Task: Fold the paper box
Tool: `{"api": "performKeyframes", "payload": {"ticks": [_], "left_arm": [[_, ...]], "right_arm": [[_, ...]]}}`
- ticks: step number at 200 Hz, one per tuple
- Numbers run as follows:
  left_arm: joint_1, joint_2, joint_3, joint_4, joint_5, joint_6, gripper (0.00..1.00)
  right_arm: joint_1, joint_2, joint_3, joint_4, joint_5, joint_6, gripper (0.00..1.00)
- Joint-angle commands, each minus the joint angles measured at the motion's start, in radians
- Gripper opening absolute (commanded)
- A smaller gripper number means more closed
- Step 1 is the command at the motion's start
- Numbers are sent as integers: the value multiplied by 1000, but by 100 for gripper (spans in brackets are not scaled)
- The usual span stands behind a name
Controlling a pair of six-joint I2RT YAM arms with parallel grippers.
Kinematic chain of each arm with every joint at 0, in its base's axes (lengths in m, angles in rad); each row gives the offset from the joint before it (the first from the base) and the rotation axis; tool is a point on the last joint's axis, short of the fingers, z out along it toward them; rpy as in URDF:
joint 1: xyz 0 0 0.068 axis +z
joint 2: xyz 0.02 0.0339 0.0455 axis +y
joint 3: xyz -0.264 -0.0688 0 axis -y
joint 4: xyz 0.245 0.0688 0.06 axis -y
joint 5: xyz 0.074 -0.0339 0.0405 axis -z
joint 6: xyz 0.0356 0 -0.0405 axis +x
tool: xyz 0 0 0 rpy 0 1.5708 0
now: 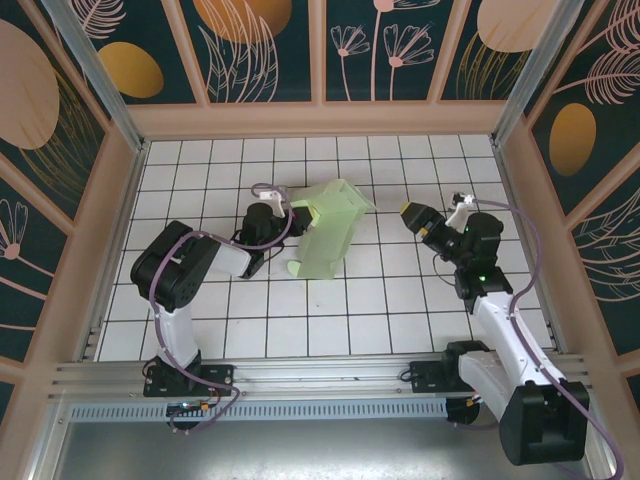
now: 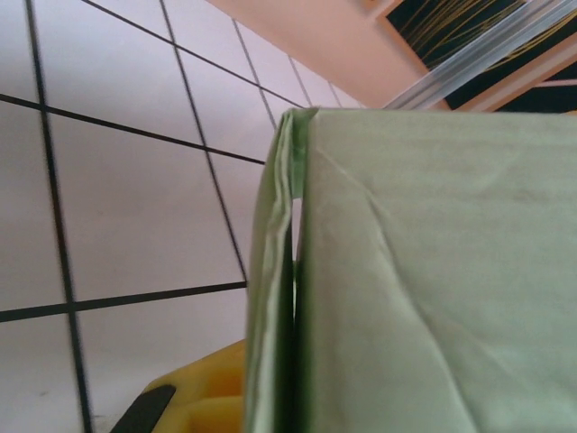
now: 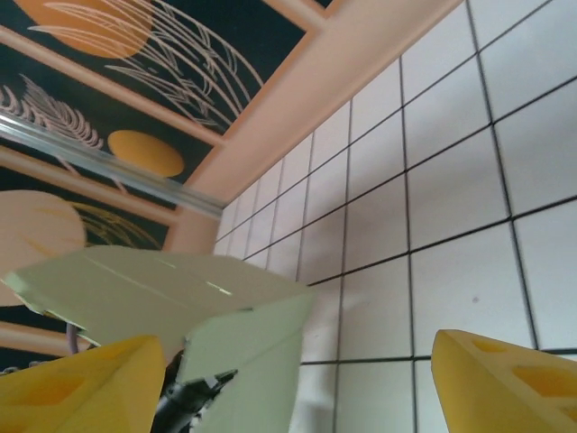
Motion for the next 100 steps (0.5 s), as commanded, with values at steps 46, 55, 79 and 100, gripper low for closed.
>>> {"api": "performKeyframes", "payload": {"ticks": [46, 55, 79, 100], "left_arm": [[0, 21, 34, 231, 106, -196, 0], [0, 24, 38, 234, 114, -197, 0], [0, 22, 36, 237, 116, -190, 0], [0, 18, 37, 228, 114, -182, 0]], "right_arm": [[182, 148, 1, 251, -25, 100, 75], [196, 172, 13, 269, -30, 114, 72], [209, 220, 52, 296, -61, 137, 65], [220, 241, 75, 331, -77, 164, 61]]}}
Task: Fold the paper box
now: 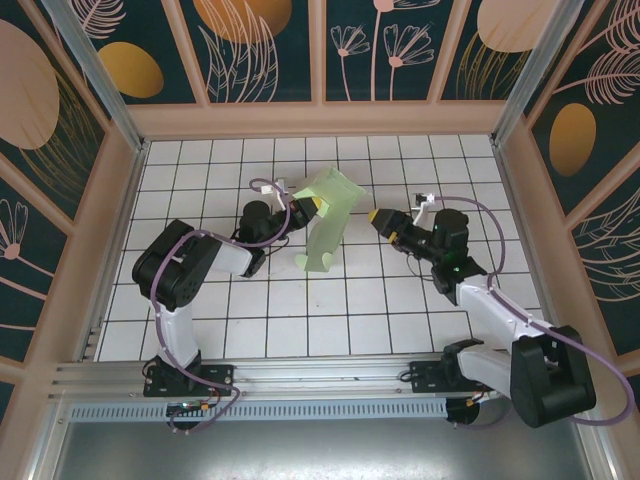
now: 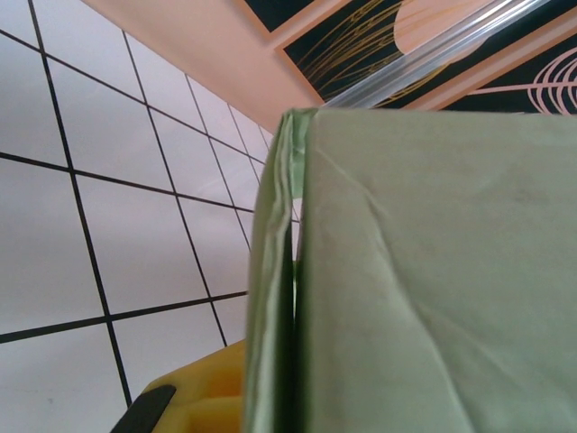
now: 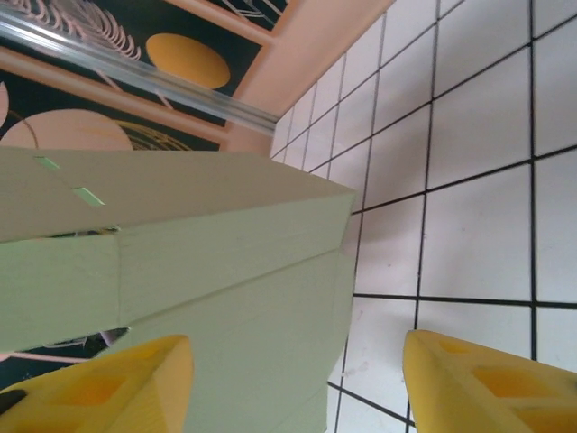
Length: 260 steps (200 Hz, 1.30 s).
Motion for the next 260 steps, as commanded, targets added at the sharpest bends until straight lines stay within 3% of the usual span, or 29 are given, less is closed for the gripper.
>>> {"api": "performKeyframes", "payload": {"ticks": [1, 82, 137, 177, 223, 237, 260], "left_arm": [[0, 9, 21, 54, 17, -10, 0], [0, 16, 28, 49, 8, 15, 0], [0, 9, 25, 22, 0, 50, 0], [1, 9, 14, 11, -52, 40, 0], [-1, -8, 28, -62, -83, 92, 0], [-1, -13, 27, -72, -90, 102, 0], [-1, -19, 26, -102, -111, 122, 0]], "right_arm": [[16, 14, 58, 107, -34, 38, 60], [91, 114, 123, 220, -43, 94, 58], [113, 152, 151, 191, 6, 131, 25], [114, 147, 171, -3, 85, 106, 15], [116, 139, 167, -22, 87, 117, 2], [116, 128, 170, -39, 95, 106, 3], [120, 117, 175, -63, 107, 97, 22]]}}
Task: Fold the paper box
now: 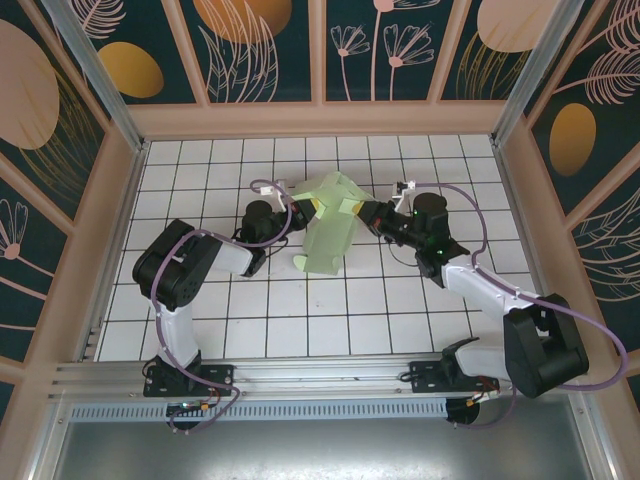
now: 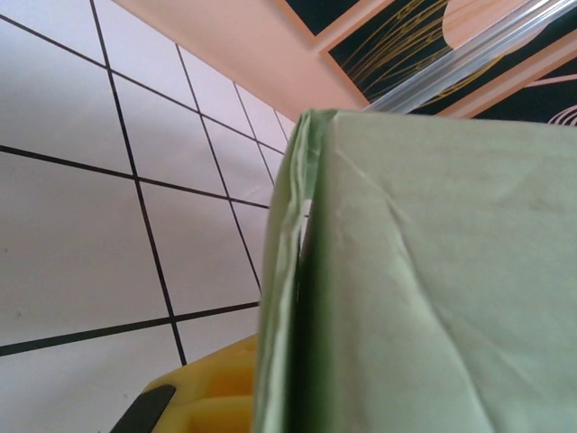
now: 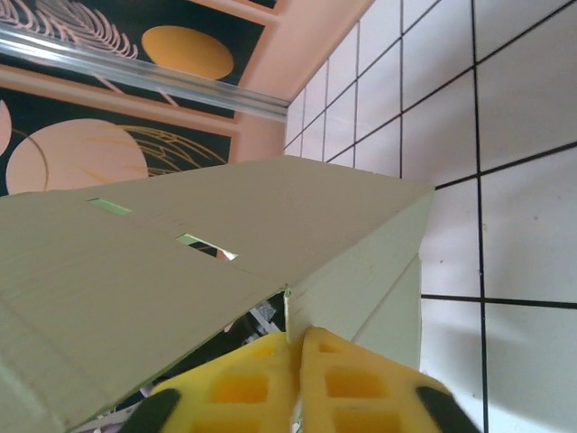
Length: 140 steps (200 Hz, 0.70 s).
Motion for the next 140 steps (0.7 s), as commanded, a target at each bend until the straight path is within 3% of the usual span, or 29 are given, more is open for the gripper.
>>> {"api": "performKeyframes", "payload": {"ticks": [1, 19, 50, 65, 81, 91, 140], "left_arm": [[0, -22, 21, -20, -35, 27, 0], [0, -22, 19, -24, -39, 29, 0], [0, -24, 21, -22, -35, 21, 0], [0, -26, 21, -28, -35, 27, 0], [0, -27, 22, -32, -36, 30, 0], [0, -30, 22, -35, -37, 32, 0], [-2, -27, 21, -41, -35, 42, 0]], "right_arm": [[9, -35, 30, -37, 34, -20, 22], [12, -37, 35, -52, 37, -37, 22], [14, -47, 30, -68, 51, -52, 0], [14, -52, 32, -79, 54, -58, 0], [16, -54, 33, -87, 56, -61, 20], [15, -53, 33, -86, 58, -57, 28], [21, -28, 40, -22, 25, -32, 36]]}}
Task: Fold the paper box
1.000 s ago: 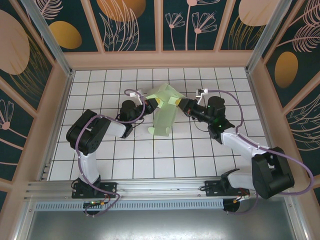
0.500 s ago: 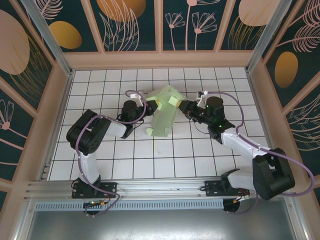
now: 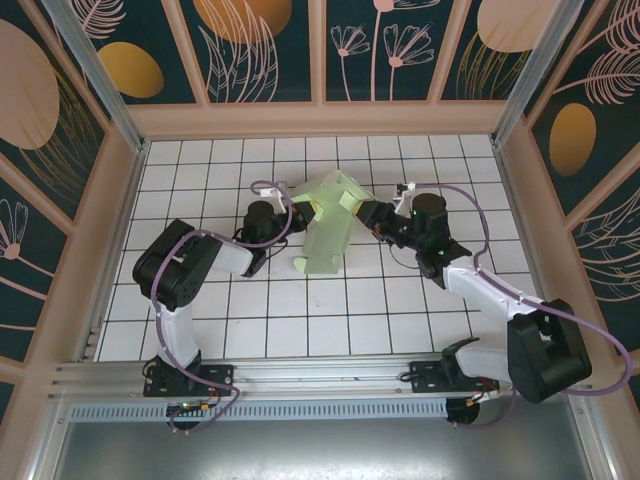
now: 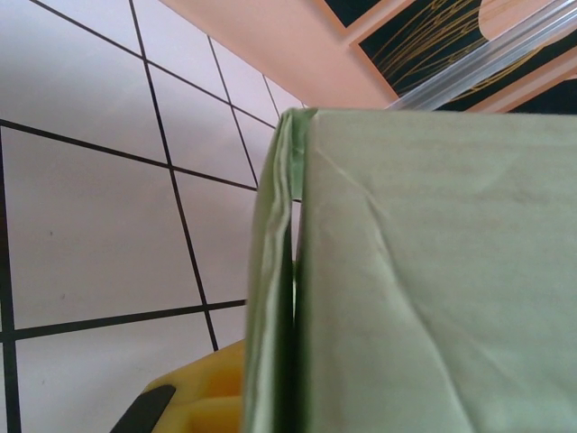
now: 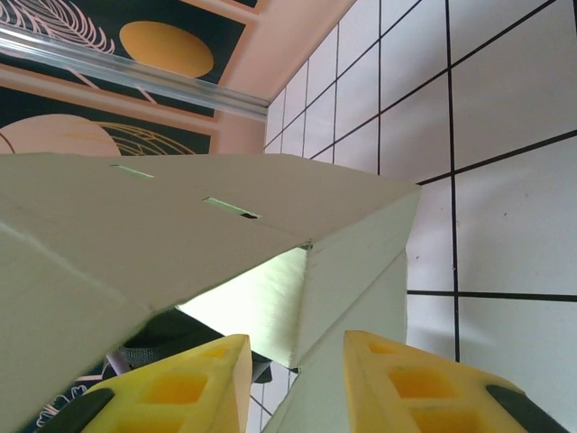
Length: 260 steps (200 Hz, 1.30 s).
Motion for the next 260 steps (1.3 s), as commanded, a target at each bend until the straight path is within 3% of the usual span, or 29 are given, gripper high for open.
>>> {"api": "performKeyframes", "payload": {"ticks": [1, 23, 85, 105, 124, 133, 149, 172, 203, 226, 237, 260], "left_arm": [[2, -27, 21, 10, -4, 23, 0], [2, -29, 22, 8, -3, 29, 0], [2, -28, 10, 0, -27, 45, 0], [2, -27, 8, 1, -36, 46, 0], [2, -29, 1, 2, -47, 48, 0], [2, -28, -2, 2, -47, 49, 0], [2, -30, -4, 4, -47, 50, 0], [2, -34, -9, 2, -49, 56, 0], [2, -32, -10, 0, -54, 56, 0], [2, -30, -9, 1, -73, 42, 0], [2, -30, -11, -14, -103, 34, 0], [2, -16, 13, -102, -168, 32, 0]], "right_arm": [[10, -1, 33, 53, -8, 10, 36], [12, 27, 44, 52, -10, 21, 35], [15, 59, 70, -24, -6, 54, 0], [16, 59, 70, -32, -5, 58, 0], [16, 59, 70, -37, -2, 57, 21], [15, 62, 69, -37, 0, 60, 23], [15, 75, 71, -35, -2, 60, 18], [17, 106, 78, -22, -37, 64, 0], [17, 93, 76, -37, -21, 62, 0], [15, 45, 78, -67, 22, 37, 32], [16, 12, 88, -114, 69, 8, 42], [20, -45, 131, -245, 159, -34, 50]]}}
